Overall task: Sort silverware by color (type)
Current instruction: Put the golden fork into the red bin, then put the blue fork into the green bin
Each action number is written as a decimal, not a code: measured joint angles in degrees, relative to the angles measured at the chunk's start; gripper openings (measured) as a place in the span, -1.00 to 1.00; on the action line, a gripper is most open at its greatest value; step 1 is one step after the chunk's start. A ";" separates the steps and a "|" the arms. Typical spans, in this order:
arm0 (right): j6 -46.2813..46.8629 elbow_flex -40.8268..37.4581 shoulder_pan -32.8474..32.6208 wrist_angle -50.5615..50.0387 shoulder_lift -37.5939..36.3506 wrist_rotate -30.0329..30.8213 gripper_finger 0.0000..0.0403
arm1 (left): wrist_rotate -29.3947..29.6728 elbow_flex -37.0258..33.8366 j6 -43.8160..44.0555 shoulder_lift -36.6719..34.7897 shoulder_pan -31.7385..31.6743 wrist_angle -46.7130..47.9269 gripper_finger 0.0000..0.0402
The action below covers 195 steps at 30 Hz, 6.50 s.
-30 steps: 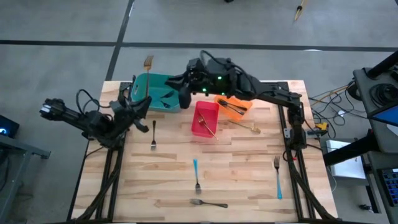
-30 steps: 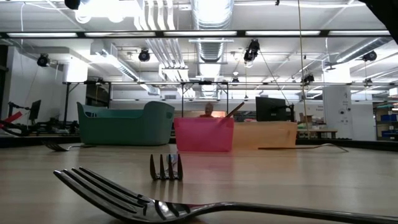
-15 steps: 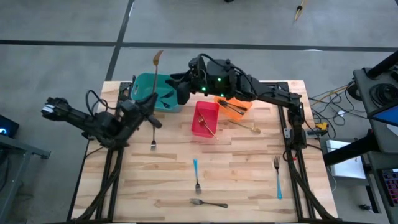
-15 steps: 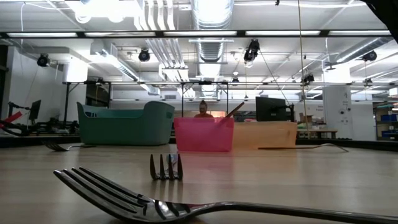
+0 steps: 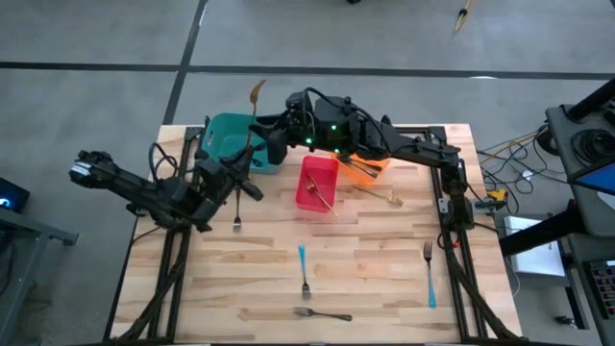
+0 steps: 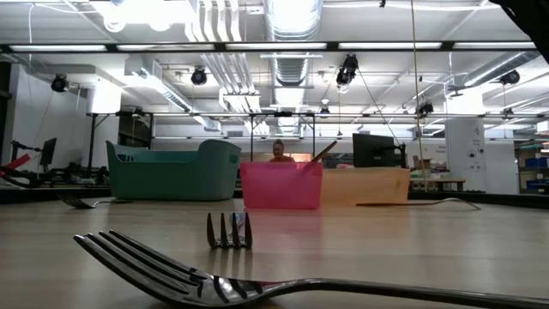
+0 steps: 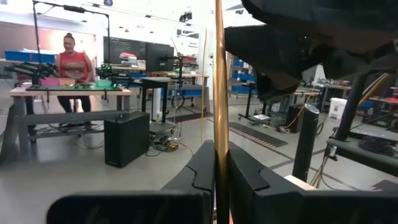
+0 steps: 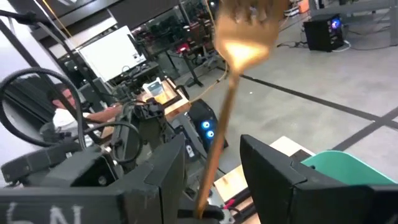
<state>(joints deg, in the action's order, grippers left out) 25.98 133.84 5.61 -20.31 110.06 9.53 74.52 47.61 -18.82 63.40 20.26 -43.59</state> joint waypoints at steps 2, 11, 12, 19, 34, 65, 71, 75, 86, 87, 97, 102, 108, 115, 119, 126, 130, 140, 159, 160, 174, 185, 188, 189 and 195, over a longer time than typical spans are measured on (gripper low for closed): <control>0.00 0.00 0.00 0.19 0.00 -0.40 -0.28 | 0.01 0.42 0.01 0.58 -0.01 -0.02 -0.99; -3.06 0.00 0.02 2.84 0.70 -0.38 -0.47 | -0.04 0.48 1.50 1.92 -0.01 -0.13 -0.99; -3.08 0.00 0.04 2.91 0.90 -0.36 -0.51 | -0.04 0.48 1.52 1.97 -0.01 -0.11 -0.99; -3.78 -0.02 -0.11 2.86 1.07 -0.86 -0.90 | -0.52 0.48 1.32 1.69 -0.01 0.07 -0.99; -5.42 -0.01 0.00 2.08 1.03 -0.99 -0.93 | -0.10 0.48 4.33 0.80 0.75 0.04 -0.53; 15.71 0.00 19.14 -50.07 2.78 -30.25 -0.94 | -0.04 0.48 -1.69 -16.08 -5.59 16.27 0.05; 16.55 -0.02 18.60 -54.68 6.04 -34.15 -0.94 | -0.13 0.48 -1.82 -18.24 -7.79 21.06 0.03; 17.47 -0.02 18.49 -59.53 7.04 -34.11 -0.94 | -0.13 0.48 -3.40 -19.47 -8.79 22.82 0.03; 14.44 0.00 15.74 -67.57 16.98 -35.75 -0.94 | 0.01 0.48 -4.74 -22.40 -9.02 25.59 0.03; 13.94 0.00 15.74 -68.46 17.81 -35.82 -0.94 | 0.01 0.48 -4.73 -22.56 -9.02 25.77 0.03; 12.92 0.00 15.76 -69.62 21.80 -36.75 -0.94 | 0.05 0.48 -4.66 -23.05 -9.02 26.12 0.03; 12.79 0.00 15.91 -69.21 22.94 -36.51 -0.93 | 0.09 0.48 -4.49 -23.06 -9.02 26.66 0.03; 12.83 -0.02 16.04 -69.05 23.71 -34.30 -0.84 | 0.07 0.48 -4.49 -23.04 -9.02 26.69 0.03; 12.94 0.00 16.17 -68.54 23.69 -33.37 -0.70 | 0.07 0.48 -4.46 -23.04 -9.02 26.70 0.03; 12.96 0.00 16.17 -67.22 23.69 -32.86 -0.63 | 0.07 0.48 -4.25 -23.04 -9.02 26.69 0.03; 11.33 -0.01 16.15 -67.24 20.82 -32.79 -0.61 | 0.07 0.46 2.08 -23.04 -8.93 29.46 0.03; 10.69 -0.02 15.89 -66.55 17.14 -29.69 -0.64 | 0.01 0.46 11.84 -23.04 -8.21 36.84 0.03; 2.67 -0.02 11.86 -52.05 6.28 -23.06 -0.63 | -18.96 0.46 46.82 -21.16 -6.90 65.52 0.03; -14.43 0.00 13.91 -45.14 -0.03 -17.65 -0.71 | -38.56 0.44 87.40 -7.65 -8.13 84.50 0.03; -14.87 0.00 14.56 -46.12 -0.04 -17.65 -0.71 | -39.61 0.44 88.74 -7.05 -8.73 84.76 0.03; -19.30 0.00 19.56 -53.31 -0.04 -16.43 -0.71 | -60.17 0.44 90.40 -0.10 -23.95 90.70 0.03; -24.33 0.00 20.44 -53.94 -0.02 -16.40 -0.71 | -67.14 0.44 91.23 5.99 -24.41 94.29 0.03; -25.22 0.00 20.70 -53.81 0.39 -16.40 -0.71 | -68.13 0.44 91.35 7.35 -24.41 94.24 0.03; -25.30 -0.01 20.82 -53.70 0.58 -16.42 -0.71 | -68.32 0.44 91.38 7.75 -24.41 94.22 0.03; -25.82 0.00 21.14 -53.51 1.31 -16.40 -0.71 | -69.50 0.44 91.42 9.93 -24.41 94.24 0.03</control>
<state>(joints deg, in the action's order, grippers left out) 0.15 133.84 26.74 -73.82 111.37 -6.87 5.02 48.05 72.60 73.33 -4.14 50.65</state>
